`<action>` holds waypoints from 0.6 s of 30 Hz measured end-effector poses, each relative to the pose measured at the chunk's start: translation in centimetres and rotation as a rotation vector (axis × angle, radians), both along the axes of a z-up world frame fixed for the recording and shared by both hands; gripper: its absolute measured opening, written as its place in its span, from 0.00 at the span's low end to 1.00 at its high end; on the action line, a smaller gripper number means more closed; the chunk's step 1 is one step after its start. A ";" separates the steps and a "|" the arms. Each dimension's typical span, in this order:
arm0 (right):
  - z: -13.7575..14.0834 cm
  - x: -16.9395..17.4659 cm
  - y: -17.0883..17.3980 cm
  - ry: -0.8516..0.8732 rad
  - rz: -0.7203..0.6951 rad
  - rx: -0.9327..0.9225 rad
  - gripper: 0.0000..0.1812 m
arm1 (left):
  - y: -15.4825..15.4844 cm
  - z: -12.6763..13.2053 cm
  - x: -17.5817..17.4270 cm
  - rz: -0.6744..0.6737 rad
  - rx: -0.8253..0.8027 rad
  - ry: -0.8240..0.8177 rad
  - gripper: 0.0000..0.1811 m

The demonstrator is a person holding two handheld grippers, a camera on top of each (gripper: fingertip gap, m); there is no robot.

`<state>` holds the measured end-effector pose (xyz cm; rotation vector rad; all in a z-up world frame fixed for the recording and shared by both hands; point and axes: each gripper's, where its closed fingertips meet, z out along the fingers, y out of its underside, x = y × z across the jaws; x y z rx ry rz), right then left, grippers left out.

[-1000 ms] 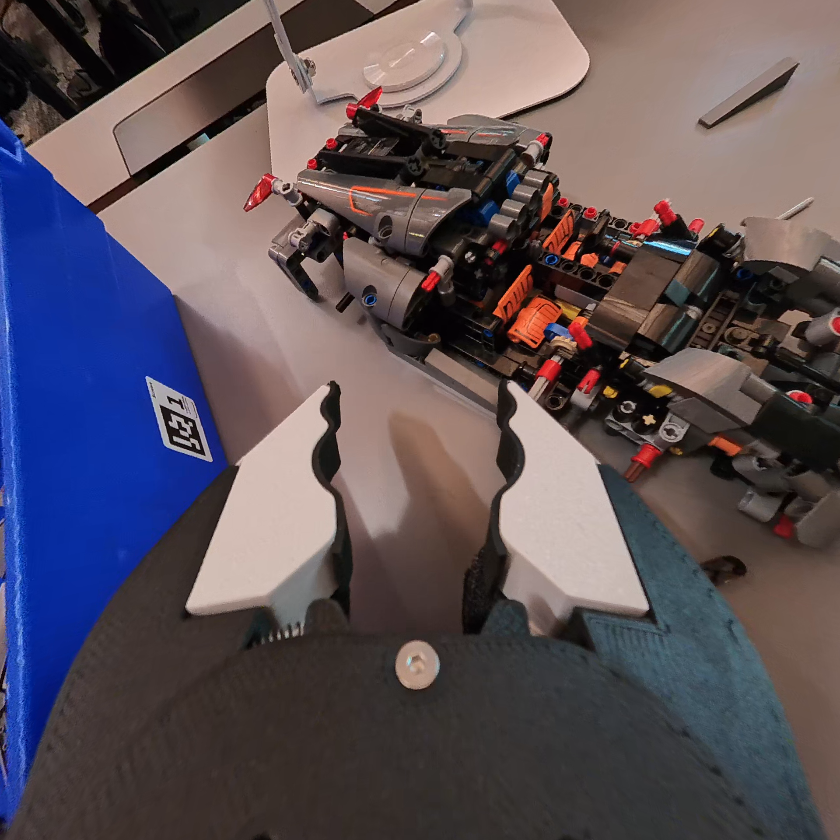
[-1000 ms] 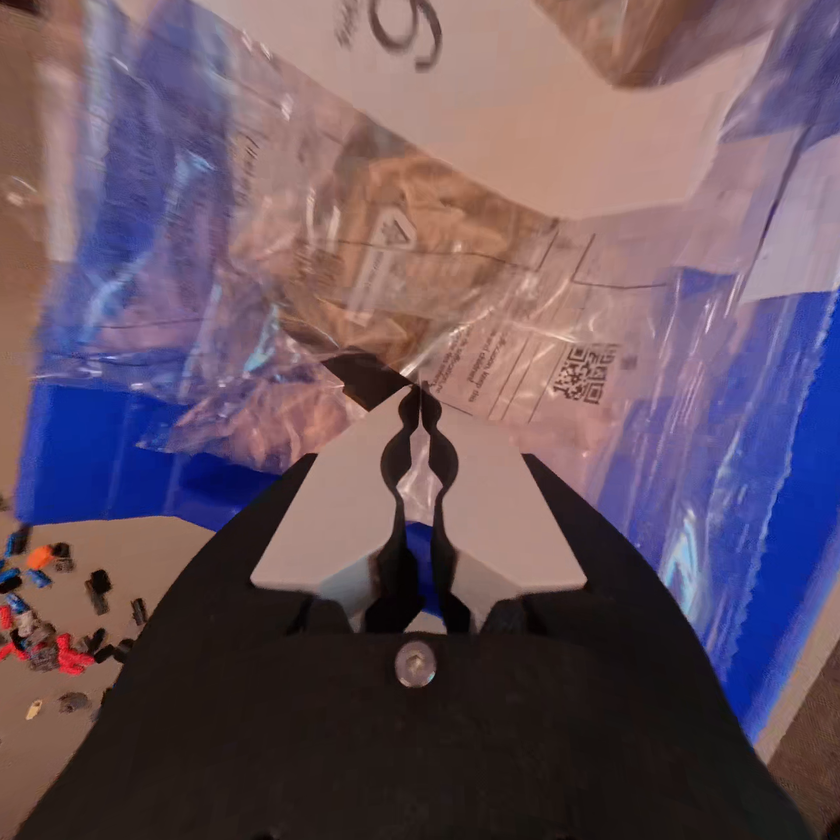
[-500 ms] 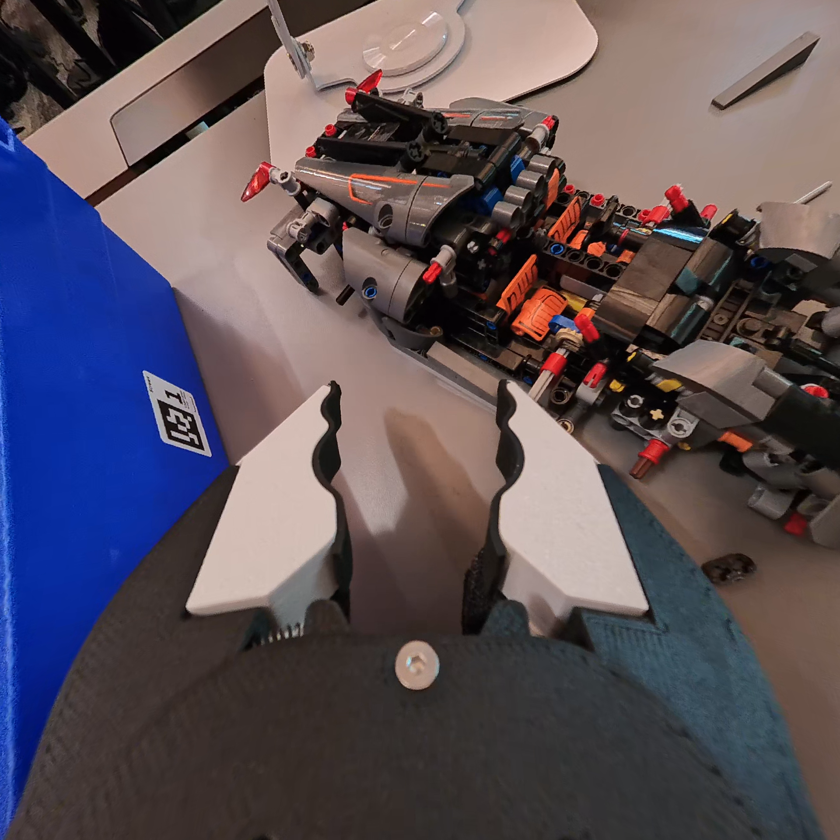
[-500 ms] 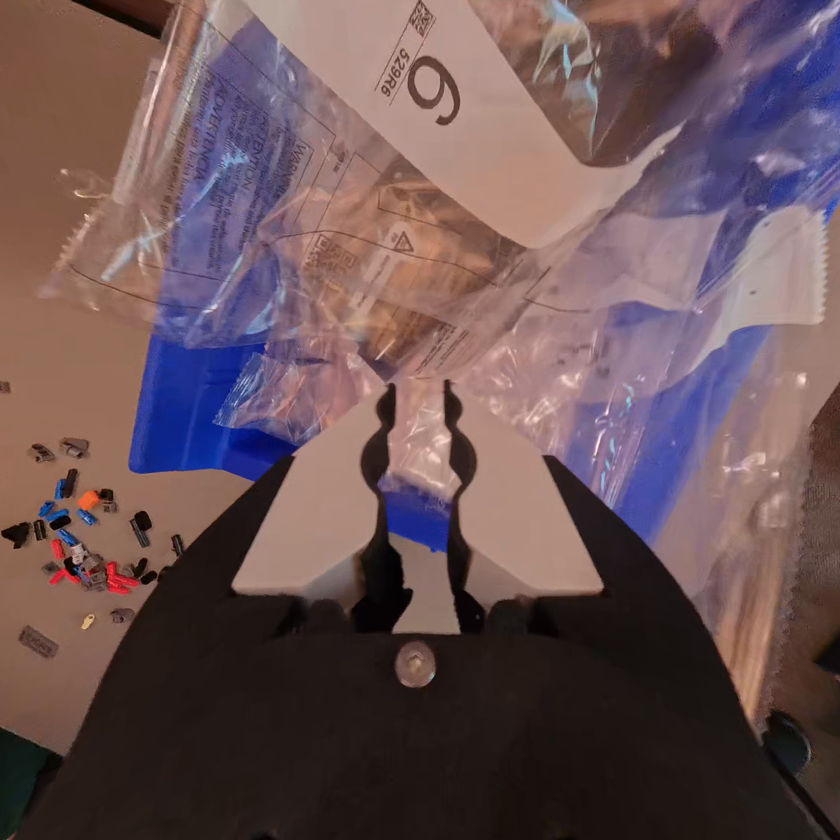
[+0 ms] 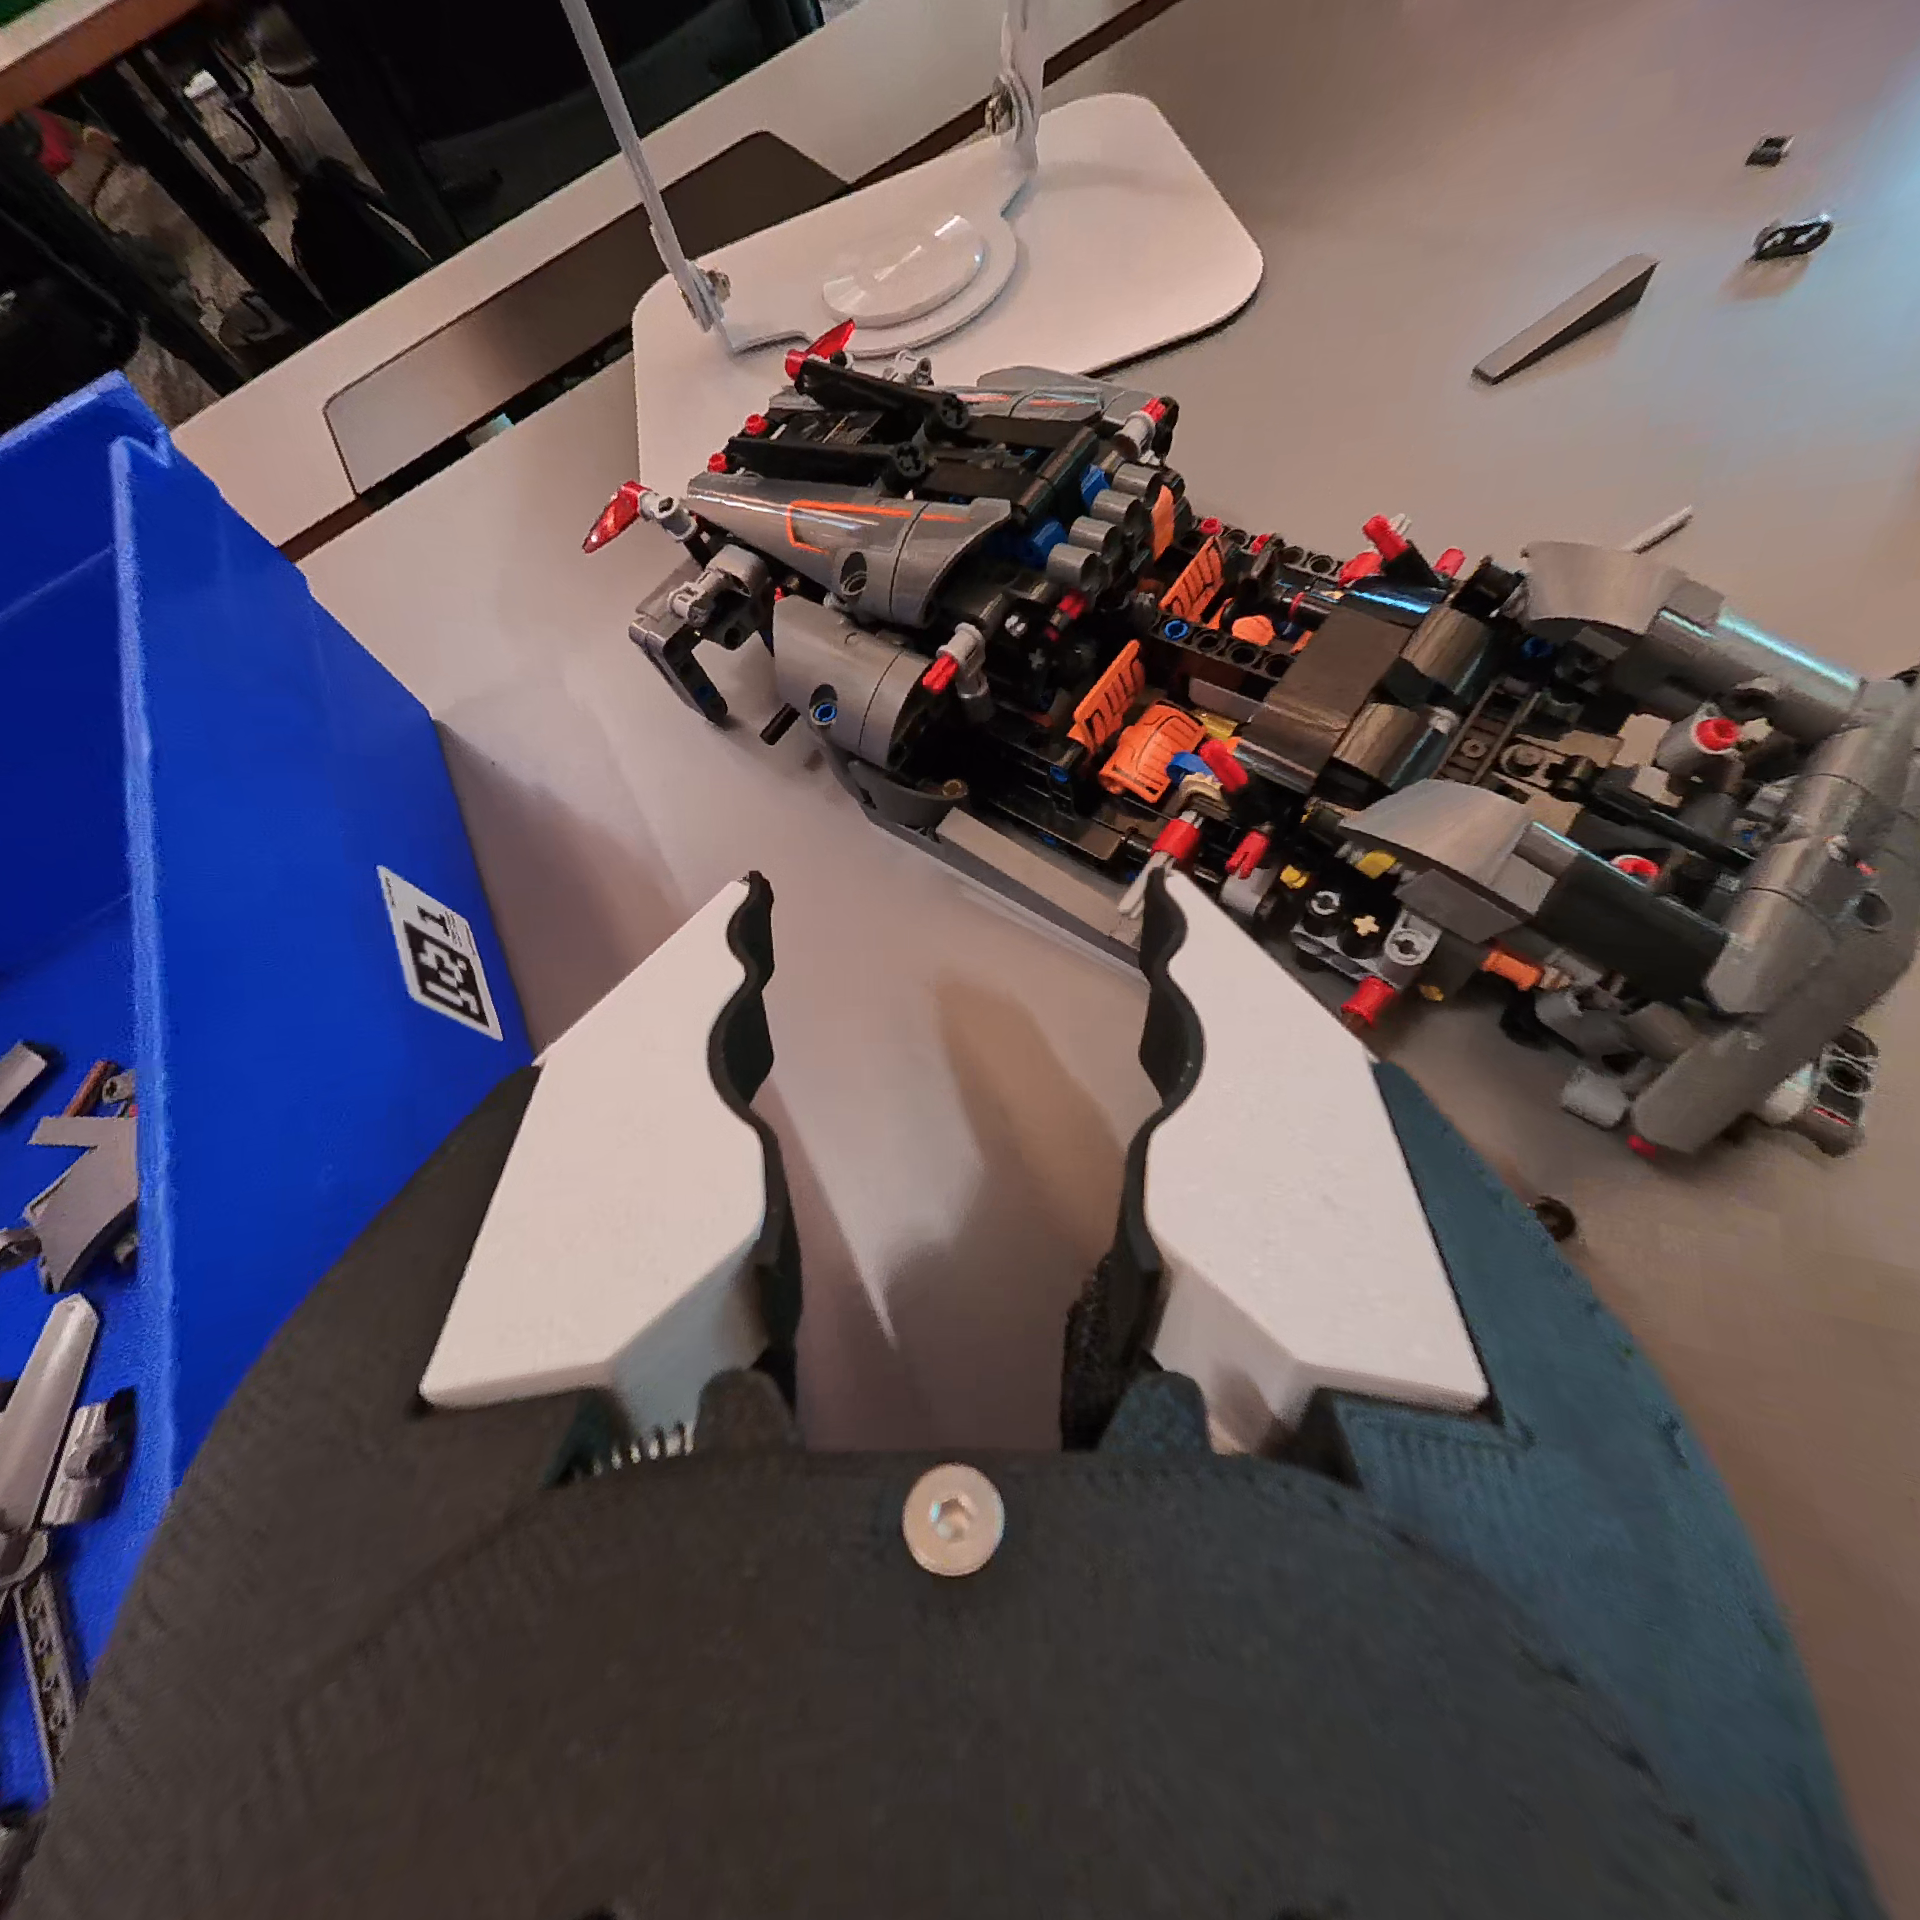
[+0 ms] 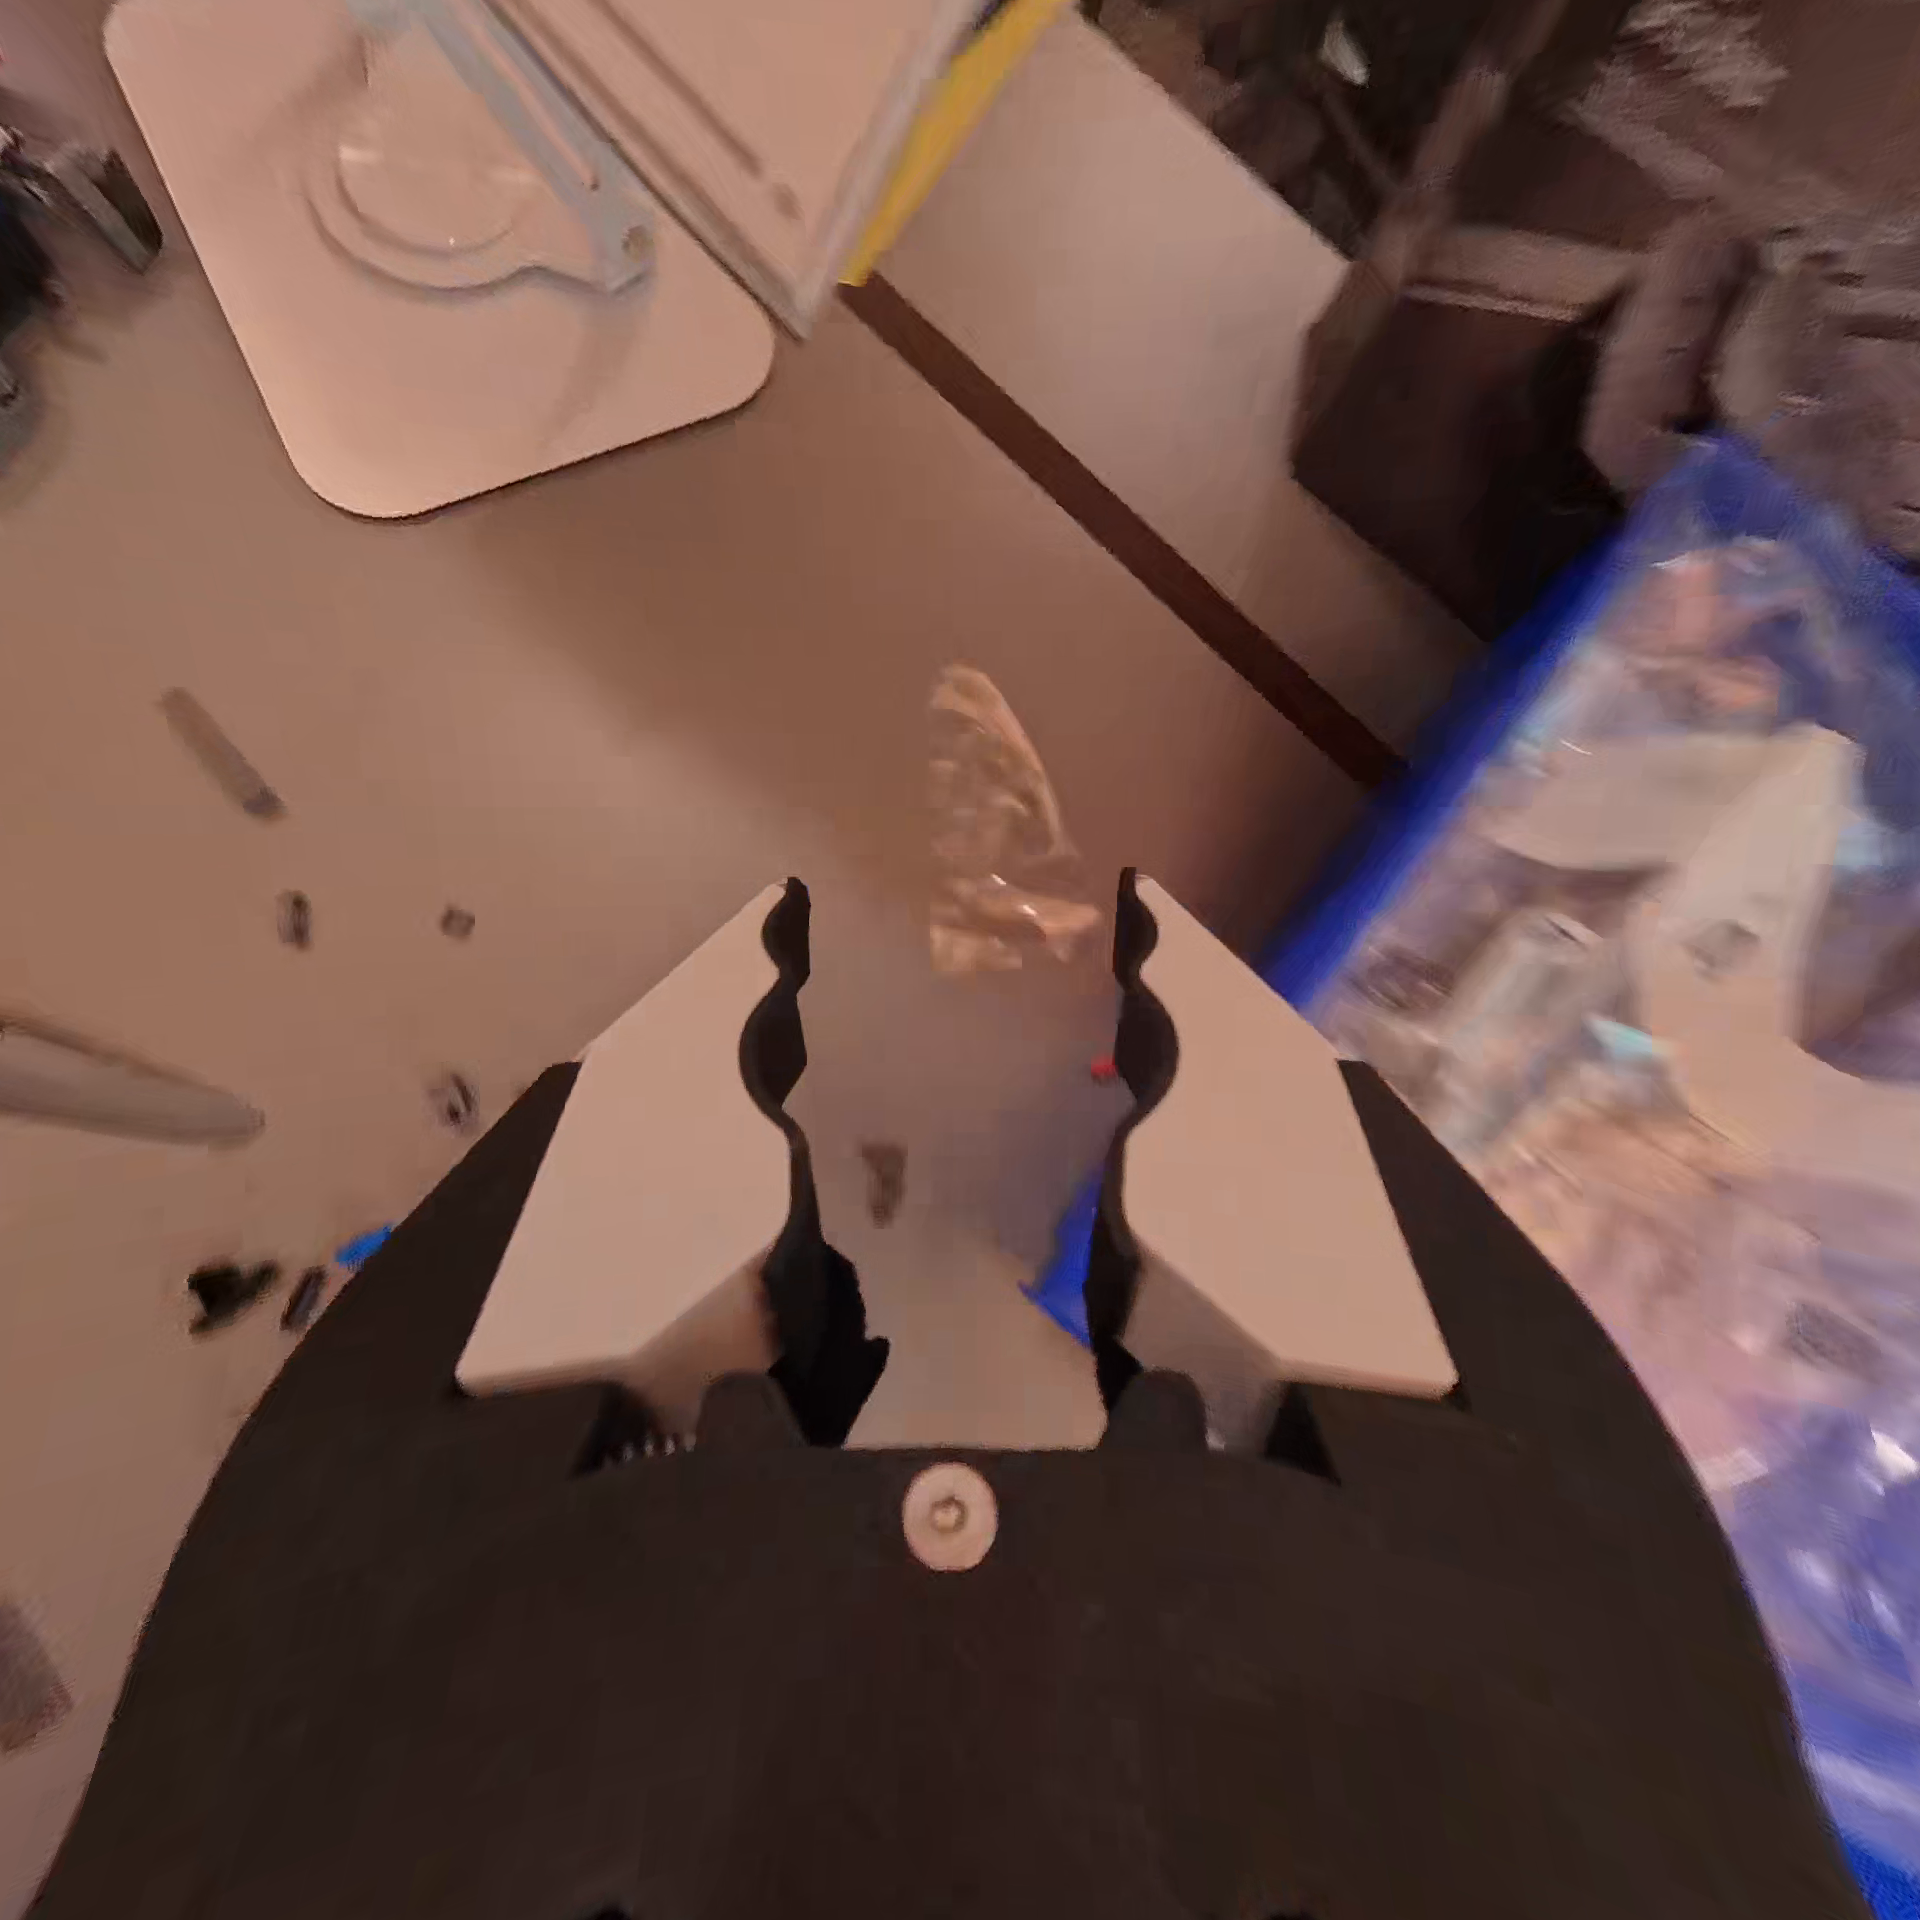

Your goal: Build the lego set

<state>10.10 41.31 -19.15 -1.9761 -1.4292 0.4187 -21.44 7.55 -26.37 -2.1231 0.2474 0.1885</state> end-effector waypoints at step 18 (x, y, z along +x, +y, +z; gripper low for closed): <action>-7.8 -6.7 2.8 -0.053 -0.191 -0.043 0.00 | -2.5 1.1 -0.7 -0.001 0.074 -0.022 0.36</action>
